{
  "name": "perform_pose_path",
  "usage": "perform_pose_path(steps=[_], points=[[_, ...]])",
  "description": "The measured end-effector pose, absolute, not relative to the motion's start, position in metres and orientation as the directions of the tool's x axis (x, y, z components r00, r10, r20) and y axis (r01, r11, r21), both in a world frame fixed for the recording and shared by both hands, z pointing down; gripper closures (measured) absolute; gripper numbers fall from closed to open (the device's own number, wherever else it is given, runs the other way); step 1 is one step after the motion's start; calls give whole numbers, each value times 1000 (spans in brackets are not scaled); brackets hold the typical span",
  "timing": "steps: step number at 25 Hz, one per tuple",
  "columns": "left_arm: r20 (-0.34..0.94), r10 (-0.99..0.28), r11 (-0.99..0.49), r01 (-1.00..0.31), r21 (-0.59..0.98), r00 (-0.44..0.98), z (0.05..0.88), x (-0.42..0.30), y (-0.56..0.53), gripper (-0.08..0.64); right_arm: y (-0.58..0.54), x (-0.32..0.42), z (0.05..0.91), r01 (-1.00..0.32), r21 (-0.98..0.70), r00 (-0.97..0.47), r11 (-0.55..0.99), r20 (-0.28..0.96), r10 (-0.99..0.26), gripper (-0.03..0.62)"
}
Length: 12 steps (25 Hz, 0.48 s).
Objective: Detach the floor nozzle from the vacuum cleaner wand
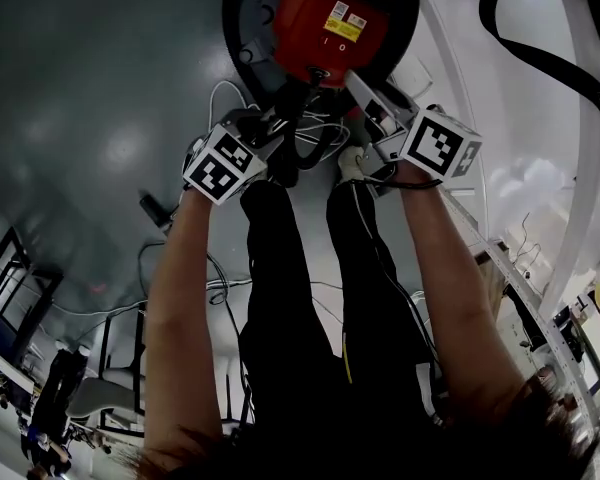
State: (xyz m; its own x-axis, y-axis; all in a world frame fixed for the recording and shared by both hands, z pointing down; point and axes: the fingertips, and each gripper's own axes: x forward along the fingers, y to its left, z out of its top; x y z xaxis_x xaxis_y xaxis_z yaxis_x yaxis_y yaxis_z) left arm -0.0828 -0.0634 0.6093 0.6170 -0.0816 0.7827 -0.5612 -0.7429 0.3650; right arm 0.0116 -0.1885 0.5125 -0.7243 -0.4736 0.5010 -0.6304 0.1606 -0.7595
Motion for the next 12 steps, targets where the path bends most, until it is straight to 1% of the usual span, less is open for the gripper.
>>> perform_pose_path(steps=[12], points=[[808, -54, -738, -568, 364, 587, 635, -57, -75, 423, -185, 15, 544, -673, -725, -708, 148, 572, -415, 445]])
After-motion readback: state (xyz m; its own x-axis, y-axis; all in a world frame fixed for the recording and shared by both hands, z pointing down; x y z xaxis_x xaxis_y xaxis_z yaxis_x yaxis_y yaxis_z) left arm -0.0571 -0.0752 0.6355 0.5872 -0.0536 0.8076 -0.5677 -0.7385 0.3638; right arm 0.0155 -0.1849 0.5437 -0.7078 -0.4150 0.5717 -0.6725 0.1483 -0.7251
